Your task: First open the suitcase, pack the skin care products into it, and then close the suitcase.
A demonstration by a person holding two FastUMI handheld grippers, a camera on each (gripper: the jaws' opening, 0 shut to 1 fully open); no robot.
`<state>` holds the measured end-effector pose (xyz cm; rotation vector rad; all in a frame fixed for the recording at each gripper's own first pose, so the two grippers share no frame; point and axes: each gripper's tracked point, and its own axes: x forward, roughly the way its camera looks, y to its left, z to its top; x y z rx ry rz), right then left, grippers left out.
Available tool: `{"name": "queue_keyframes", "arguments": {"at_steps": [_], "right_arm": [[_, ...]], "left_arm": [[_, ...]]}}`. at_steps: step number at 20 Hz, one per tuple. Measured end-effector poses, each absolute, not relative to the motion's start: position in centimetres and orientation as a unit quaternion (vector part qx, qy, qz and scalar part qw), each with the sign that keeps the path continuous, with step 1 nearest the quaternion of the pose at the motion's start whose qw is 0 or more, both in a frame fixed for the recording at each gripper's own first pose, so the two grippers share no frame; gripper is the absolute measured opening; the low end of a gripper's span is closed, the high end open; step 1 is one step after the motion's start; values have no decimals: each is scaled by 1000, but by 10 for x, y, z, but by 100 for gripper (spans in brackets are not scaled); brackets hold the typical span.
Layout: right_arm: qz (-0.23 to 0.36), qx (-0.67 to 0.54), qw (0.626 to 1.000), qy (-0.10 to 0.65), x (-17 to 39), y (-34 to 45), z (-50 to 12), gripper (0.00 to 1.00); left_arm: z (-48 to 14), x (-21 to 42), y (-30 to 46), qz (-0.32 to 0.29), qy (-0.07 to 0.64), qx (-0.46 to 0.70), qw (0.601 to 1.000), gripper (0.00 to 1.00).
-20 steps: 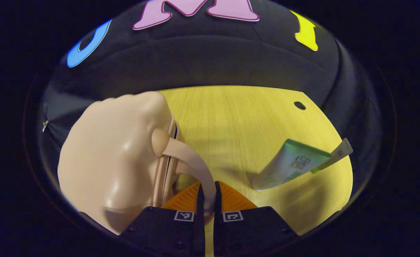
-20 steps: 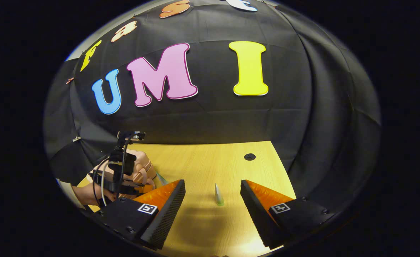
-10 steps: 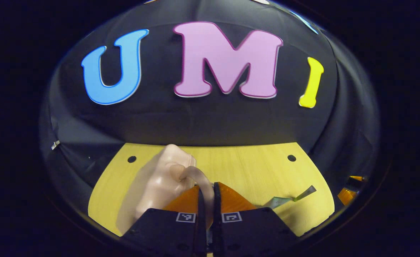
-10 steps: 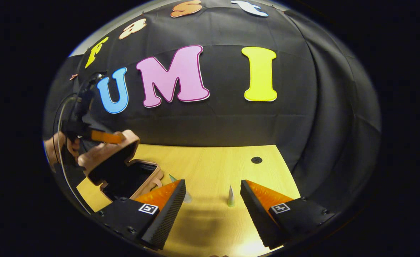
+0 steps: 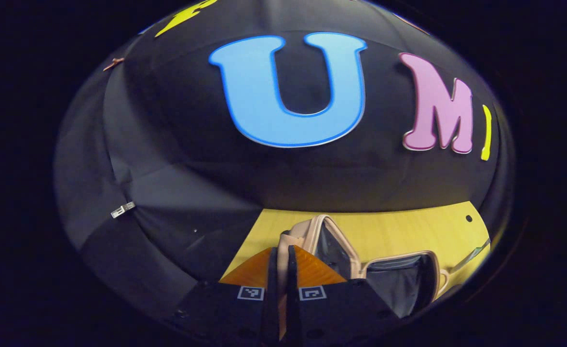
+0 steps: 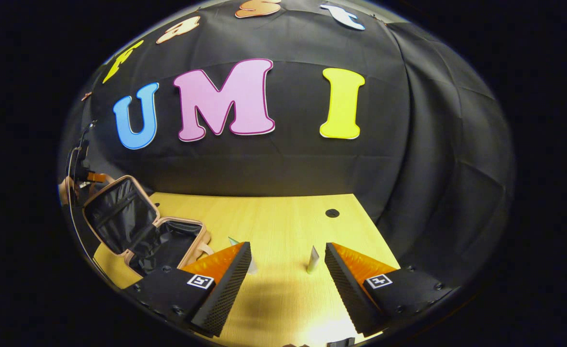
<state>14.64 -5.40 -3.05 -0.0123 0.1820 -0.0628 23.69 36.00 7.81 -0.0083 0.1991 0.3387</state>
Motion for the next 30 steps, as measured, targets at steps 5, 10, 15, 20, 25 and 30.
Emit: {"name": "queue_keyframes", "arguments": {"at_steps": [5,10,15,20,25,30], "right_arm": [[-84,-1,991,104,132,-46,-49,98],[-114,-3,987,112,116,-45,-59,97],[-126,-10,987,97,110,-55,-51,96],[-126,0,988,90,122,-76,-52,96],[-106,16,989,101,145,-95,-64,96],[-65,17,991,117,172,-109,-80,96]], "left_arm": [[-19,269,442,144,149,-111,972,11],[-97,292,467,143,203,-152,957,12],[-89,267,498,223,198,-51,953,57],[9,204,447,247,92,25,964,98],[72,150,282,182,7,52,982,97],[43,157,86,90,3,-1,996,97]]}}
